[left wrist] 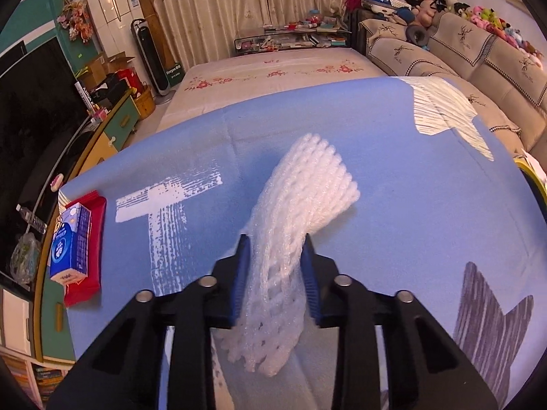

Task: Collect trash
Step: 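Grasp the white foam fruit net with the left tool, then carry the foam net over the bin and open the left tool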

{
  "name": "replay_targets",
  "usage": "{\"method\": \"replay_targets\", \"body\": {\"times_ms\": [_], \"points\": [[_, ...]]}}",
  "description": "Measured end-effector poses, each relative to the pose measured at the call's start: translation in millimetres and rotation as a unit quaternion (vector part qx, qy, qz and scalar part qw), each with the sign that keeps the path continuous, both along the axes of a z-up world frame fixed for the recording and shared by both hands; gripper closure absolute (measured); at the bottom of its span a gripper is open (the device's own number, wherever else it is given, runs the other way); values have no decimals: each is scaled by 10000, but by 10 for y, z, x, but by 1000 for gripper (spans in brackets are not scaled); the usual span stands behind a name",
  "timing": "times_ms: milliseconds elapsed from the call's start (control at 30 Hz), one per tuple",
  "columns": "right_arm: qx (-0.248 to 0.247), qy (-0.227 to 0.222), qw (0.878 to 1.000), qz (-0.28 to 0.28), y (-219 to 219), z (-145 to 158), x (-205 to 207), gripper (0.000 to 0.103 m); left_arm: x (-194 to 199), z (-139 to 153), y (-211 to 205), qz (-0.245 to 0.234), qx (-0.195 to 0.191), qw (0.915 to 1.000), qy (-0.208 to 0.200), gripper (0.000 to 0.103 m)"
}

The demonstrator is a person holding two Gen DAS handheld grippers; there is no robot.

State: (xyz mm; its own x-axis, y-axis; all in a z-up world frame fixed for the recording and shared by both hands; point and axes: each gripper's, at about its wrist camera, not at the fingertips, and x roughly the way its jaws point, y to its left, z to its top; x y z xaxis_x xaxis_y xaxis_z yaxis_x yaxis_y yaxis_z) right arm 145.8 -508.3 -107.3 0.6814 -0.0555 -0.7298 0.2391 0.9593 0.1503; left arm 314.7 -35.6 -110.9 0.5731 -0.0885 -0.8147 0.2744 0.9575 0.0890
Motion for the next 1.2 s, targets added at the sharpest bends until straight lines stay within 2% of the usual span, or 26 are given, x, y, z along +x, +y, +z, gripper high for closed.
{"method": "replay_targets", "body": {"times_ms": [133,333,467,600,733,867,1000,1133,1200], "points": [[45,-82,10000,-29,-39,52,-135,38,-242,184,-217,-139,-51,9998,-124,79],[19,-239,9995,-201,-155,141,-471,38,-704,582,-966,-753,-395,9964,-48,79],[-56,-259,9988,-418,-287,154,-687,37,-1089,775,-1699,-1452,-482,9882,-86,79],[-71,-292,9976,-627,-467,158,-847,37,-1375,847,-2500,-2128,-529,9757,-2,79],[-47,-281,9961,-839,-679,135,-1000,36,-1551,795,-3235,-2607,-427,9644,85,79],[-16,-269,9944,-1020,-873,110,-1179,36,-1532,659,-3877,-2817,-336,9584,325,79],[27,-304,9925,-1181,-1043,111,-1350,36,-1445,431,-4312,-2815,-255,9572,631,79],[42,-344,9917,-1237,-1120,123,-1465,35,-1336,233,-4528,-2725,-158,9597,671,78],[35,-364,9917,-1233,-1131,135,-1491,34,-1266,164,-4607,-2632,-130,9622,691,74]]}}
